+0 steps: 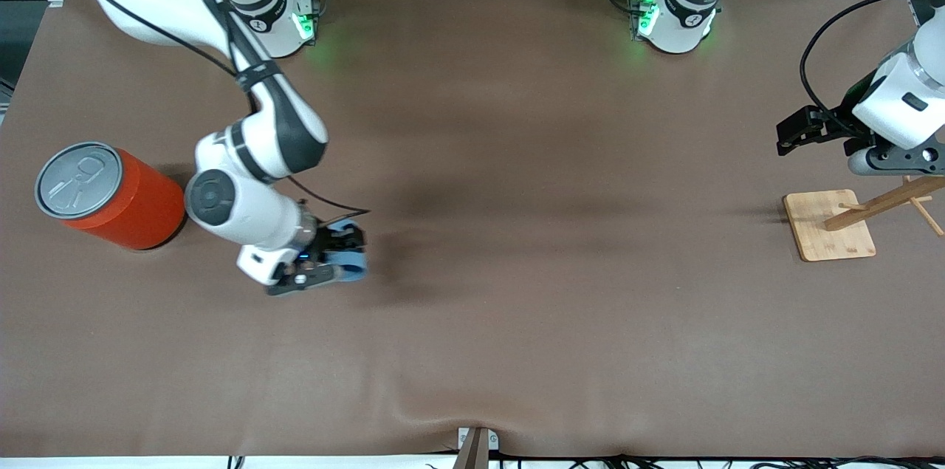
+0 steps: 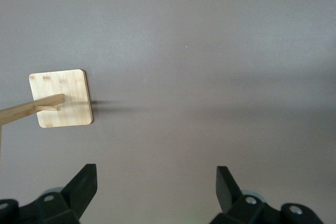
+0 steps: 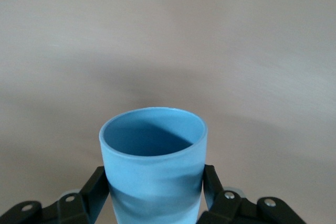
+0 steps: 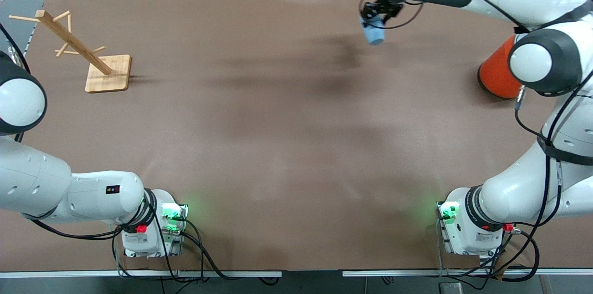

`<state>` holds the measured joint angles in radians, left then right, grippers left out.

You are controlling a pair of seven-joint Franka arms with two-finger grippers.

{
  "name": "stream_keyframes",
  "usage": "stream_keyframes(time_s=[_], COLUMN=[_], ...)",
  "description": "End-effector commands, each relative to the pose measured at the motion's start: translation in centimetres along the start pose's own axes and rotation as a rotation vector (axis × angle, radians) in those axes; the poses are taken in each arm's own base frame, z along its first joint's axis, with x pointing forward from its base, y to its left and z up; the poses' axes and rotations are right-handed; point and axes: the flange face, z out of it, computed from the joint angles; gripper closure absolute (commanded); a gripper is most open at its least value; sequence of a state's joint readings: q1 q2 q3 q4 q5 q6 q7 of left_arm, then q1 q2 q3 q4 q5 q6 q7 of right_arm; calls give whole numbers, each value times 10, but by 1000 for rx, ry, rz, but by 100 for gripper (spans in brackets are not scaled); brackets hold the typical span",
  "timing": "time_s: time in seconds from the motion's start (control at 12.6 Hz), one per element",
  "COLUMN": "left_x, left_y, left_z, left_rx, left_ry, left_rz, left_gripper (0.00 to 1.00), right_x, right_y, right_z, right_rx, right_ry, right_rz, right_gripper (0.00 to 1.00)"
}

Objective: Flip cup
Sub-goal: 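Lift and carry the blue cup with the right gripper to mid-table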

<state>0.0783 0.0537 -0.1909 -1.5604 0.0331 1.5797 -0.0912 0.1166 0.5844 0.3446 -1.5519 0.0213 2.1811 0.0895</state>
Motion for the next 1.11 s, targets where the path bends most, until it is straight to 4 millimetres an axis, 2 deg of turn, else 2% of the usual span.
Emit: stream_keyframes(time_s=[0.0, 0.08, 0.16, 0.32, 0.55, 0.87, 1.03], left_x=[3, 3, 3, 5, 5, 8, 8], left_y=[-1, -1, -1, -1, -1, -1, 0], left_z=[0, 0, 0, 2, 3, 6, 7], left_rx=[14, 14, 14, 13, 13, 11, 11], left_ry=[4, 5, 5, 5, 4, 5, 4], left_rz=[8, 8, 8, 8, 8, 10, 11], left_gripper=[0, 0, 0, 0, 0, 0, 0], right_x=[19, 17, 10, -4, -11, -41, -49], right_y=[-75, -97, -129, -199, -268, -324, -337], right_z=[3, 7, 11, 15, 54, 120, 135], right_rx=[-29, -84, -132, -162, -208, -294, -290], right_ry=[40, 44, 42, 67, 75, 43, 37], right_rz=[-270, -441, -581, -735, -972, -1135, -1156], right_gripper=[100, 100, 100, 100, 100, 100, 100])
